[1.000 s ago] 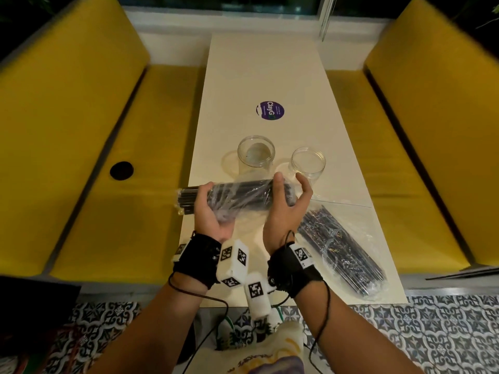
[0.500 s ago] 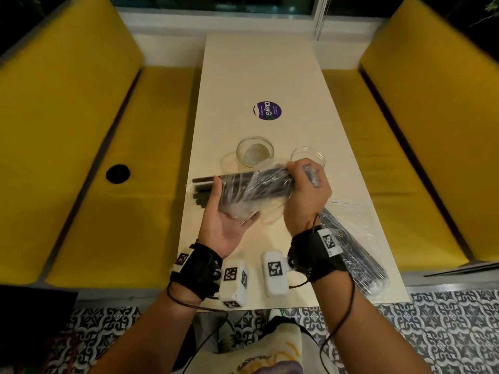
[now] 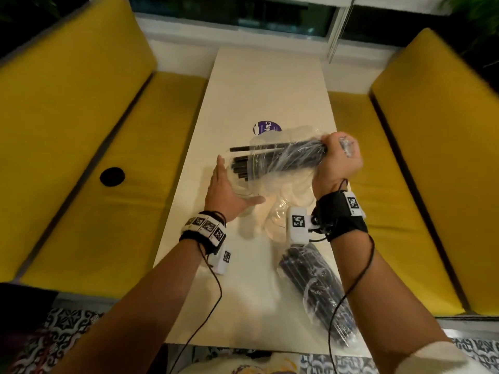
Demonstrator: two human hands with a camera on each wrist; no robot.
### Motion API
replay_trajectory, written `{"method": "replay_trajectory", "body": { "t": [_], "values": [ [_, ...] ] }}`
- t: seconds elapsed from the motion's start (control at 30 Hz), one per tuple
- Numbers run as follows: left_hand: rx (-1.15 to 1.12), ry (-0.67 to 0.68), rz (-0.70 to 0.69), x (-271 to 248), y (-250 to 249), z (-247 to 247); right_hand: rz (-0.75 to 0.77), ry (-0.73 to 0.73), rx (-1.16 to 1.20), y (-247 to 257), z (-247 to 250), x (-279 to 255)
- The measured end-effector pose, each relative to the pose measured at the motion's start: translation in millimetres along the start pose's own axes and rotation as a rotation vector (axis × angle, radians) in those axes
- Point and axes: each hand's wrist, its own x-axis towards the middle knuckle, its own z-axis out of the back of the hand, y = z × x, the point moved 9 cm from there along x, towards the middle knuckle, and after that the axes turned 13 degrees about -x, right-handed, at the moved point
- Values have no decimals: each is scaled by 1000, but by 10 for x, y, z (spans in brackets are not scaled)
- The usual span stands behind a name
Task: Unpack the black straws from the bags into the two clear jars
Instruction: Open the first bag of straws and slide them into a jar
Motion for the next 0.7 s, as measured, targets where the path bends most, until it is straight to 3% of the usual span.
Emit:
{"method": "replay_trajectory", "body": {
  "t": [0.17, 0.47, 0.7],
  "values": [
    [-10, -55, -105, 59, -5, -129, -8, -3, -111, -113, -59, 74],
    [-154, -98, -136, 65, 95, -8, 118, 28, -330, 86, -363, 85],
    [-69, -61, -289, 22, 10, -46, 142, -34, -395, 146, -328, 91]
  ]
}}
